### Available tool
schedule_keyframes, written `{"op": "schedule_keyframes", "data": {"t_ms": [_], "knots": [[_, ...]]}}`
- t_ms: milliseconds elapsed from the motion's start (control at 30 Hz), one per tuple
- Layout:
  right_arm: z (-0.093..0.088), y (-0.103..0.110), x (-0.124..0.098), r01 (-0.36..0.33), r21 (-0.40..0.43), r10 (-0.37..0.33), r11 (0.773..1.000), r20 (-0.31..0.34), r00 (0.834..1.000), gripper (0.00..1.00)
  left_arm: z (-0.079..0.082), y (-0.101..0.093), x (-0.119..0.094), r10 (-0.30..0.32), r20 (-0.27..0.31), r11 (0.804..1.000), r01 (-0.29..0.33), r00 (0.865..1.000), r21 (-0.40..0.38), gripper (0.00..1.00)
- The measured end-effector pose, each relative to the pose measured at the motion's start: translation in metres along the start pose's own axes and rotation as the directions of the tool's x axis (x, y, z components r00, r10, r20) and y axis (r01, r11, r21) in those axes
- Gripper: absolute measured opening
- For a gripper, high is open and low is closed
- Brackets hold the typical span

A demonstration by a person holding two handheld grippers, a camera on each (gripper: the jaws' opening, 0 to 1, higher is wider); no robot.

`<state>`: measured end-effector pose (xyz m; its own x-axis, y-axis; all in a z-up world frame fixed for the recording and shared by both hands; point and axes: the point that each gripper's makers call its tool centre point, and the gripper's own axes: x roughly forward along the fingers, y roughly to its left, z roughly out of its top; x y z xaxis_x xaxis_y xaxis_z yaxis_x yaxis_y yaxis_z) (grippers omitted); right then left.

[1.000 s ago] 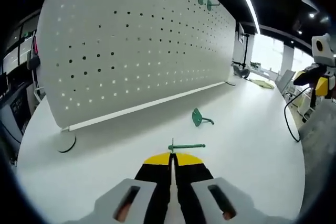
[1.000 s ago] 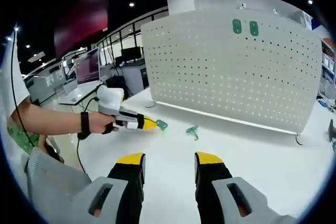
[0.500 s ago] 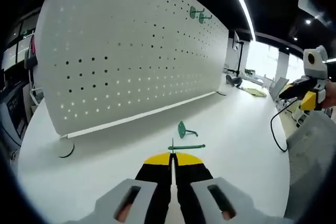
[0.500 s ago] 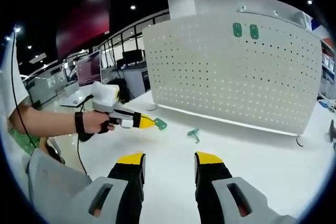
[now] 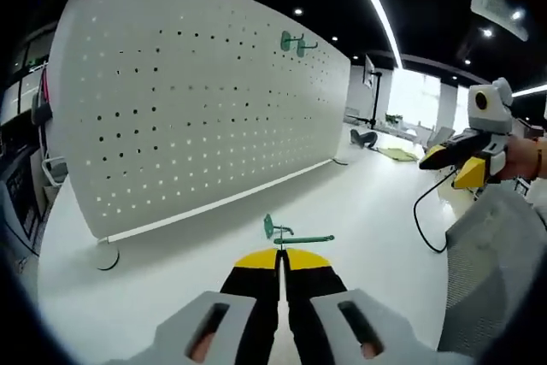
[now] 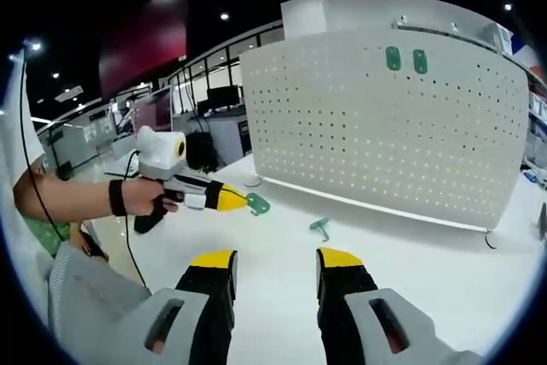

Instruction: Insert the hook assembly into the mounting plate slot until the hook locks in place.

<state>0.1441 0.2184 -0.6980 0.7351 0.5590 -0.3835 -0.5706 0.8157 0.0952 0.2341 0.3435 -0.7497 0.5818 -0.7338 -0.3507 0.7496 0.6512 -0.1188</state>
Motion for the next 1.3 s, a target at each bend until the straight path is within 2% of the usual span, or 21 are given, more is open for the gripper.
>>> {"op": "schedule_keyframes", "data": {"t_ms": [100, 133, 367, 900, 1200, 1300], "knots": [[0.001, 0.001, 0.000, -0.006, -0.003, 0.006, 1.000, 0.008, 1.000, 0.37, 0.003, -0.009, -0.004, -0.022, -0.003, 1.000, 0.022, 1.000, 0.016, 0.01], [0.001, 0.001, 0.000, -0.009, -0.001, 0.009, 1.000, 0.010, 1.000, 0.37, 0.005, -0.019, -0.006, -0.066, -0.005, 0.997, 0.066, 0.998, 0.046, 0.01], [0.004, 0.006, 0.001, -0.033, -0.003, 0.033, 0.999, 0.027, 0.999, 0.36, 0.004, -0.039, -0.010, -0.104, -0.033, 0.991, 0.106, 0.994, 0.084, 0.01], [0.006, 0.012, -0.010, -0.087, -0.012, 0.087, 0.996, 0.055, 0.995, 0.34, 0.027, -0.096, -0.031, -0.197, -0.003, 0.975, 0.196, 0.980, 0.109, 0.01], [0.003, 0.021, -0.018, -0.135, -0.036, 0.137, 0.990, 0.051, 0.989, 0.30, 0.035, -0.119, -0.043, -0.237, -0.004, 0.961, 0.235, 0.971, 0.143, 0.01], [0.002, 0.027, -0.021, -0.174, -0.061, 0.177, 0.983, 0.045, 0.983, 0.29, 0.037, -0.127, -0.046, -0.245, -0.007, 0.958, 0.243, 0.970, 0.153, 0.01]]}}
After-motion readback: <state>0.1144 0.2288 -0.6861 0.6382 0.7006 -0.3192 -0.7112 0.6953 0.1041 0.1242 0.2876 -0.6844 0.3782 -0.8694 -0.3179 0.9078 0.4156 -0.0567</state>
